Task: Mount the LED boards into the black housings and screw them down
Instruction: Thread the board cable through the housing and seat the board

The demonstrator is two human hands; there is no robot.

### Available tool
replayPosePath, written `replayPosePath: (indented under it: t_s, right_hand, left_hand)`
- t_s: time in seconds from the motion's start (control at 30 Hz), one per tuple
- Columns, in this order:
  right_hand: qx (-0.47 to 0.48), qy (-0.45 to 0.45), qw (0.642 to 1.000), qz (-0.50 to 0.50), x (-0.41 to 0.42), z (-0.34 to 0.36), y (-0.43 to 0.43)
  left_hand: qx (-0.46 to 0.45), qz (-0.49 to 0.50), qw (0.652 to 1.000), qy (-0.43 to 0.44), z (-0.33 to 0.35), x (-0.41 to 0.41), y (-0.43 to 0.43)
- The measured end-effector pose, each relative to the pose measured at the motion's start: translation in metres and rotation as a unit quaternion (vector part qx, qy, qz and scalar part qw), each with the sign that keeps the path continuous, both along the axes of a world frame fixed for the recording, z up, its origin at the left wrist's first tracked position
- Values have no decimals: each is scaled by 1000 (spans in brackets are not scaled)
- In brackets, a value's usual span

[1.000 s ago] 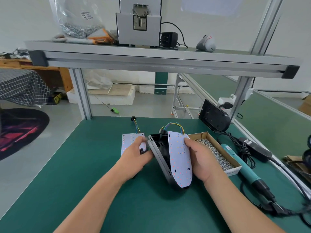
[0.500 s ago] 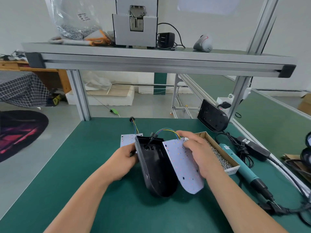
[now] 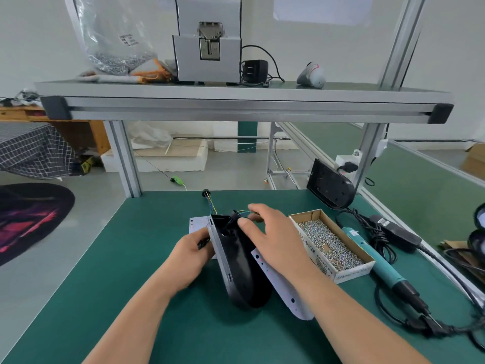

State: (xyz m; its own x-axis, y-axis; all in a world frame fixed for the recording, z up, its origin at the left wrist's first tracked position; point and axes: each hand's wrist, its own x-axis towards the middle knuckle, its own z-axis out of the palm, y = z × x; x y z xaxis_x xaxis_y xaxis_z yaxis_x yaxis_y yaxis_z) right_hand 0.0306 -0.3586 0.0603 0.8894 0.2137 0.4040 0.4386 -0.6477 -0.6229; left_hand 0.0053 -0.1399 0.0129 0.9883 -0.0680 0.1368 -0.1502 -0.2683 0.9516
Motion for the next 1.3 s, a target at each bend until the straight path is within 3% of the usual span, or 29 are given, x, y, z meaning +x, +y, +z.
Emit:
replayPosePath:
  t_s: [0.17,0.33,0.57,0.9,1.3]
  right_hand:
    - [64,15,998,21,3,7,19]
    - [139,52,987,59,1,7,30]
    - [173,62,980,83,2,9,28]
    - [21,34,997,71,7,14,16]
    - [-135,1,984,120,-1,20,22]
  left_hand:
    - [-60,-6,998,9,0,-1,-3]
    - [-3,17,1000,-20,-2,1,1]
    - [-35,-2,998,-45,1,0,-1]
    - [-54,-19,997,-52,0,-2,-5]
    - [-65,-17,997,-41,1,-6,-18]
